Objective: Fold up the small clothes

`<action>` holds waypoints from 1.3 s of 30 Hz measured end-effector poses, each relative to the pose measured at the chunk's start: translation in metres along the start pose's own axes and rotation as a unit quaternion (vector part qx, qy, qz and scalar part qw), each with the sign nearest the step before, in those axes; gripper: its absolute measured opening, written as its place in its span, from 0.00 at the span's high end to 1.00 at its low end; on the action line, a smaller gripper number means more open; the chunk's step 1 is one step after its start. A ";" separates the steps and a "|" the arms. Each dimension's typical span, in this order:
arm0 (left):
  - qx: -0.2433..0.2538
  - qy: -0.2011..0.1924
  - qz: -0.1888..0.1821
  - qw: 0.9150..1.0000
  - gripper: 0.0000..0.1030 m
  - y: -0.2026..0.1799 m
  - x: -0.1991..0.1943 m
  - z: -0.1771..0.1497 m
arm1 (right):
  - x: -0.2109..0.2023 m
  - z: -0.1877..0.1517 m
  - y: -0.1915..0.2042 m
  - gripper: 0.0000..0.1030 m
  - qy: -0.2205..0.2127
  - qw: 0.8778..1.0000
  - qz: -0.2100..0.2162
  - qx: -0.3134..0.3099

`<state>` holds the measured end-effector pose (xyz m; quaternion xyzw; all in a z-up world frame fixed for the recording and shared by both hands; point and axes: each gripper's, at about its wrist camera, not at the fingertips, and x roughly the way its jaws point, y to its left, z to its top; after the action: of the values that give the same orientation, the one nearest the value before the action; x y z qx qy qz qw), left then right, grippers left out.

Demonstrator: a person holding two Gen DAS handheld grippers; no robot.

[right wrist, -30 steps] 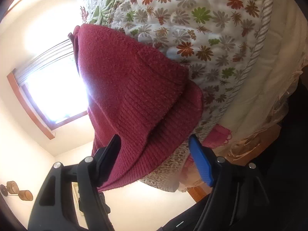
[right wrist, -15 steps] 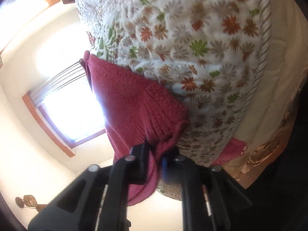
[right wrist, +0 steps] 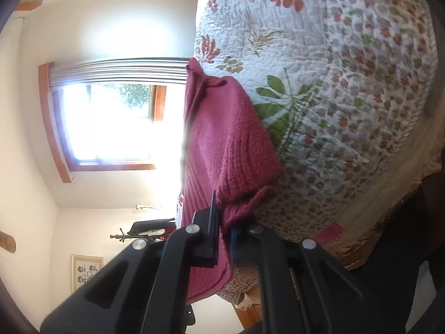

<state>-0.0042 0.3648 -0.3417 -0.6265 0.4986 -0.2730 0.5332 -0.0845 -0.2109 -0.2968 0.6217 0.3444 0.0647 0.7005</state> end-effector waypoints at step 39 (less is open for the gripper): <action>-0.037 -0.109 -0.082 0.990 0.95 -0.073 0.082 0.185 | 0.192 0.186 0.146 0.95 0.138 0.977 -0.108 -0.125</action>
<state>0.2105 0.3582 -0.3413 -0.7109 0.3940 -0.2272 0.5364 0.2143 -0.2326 -0.2428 0.4740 0.4918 0.1165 0.7211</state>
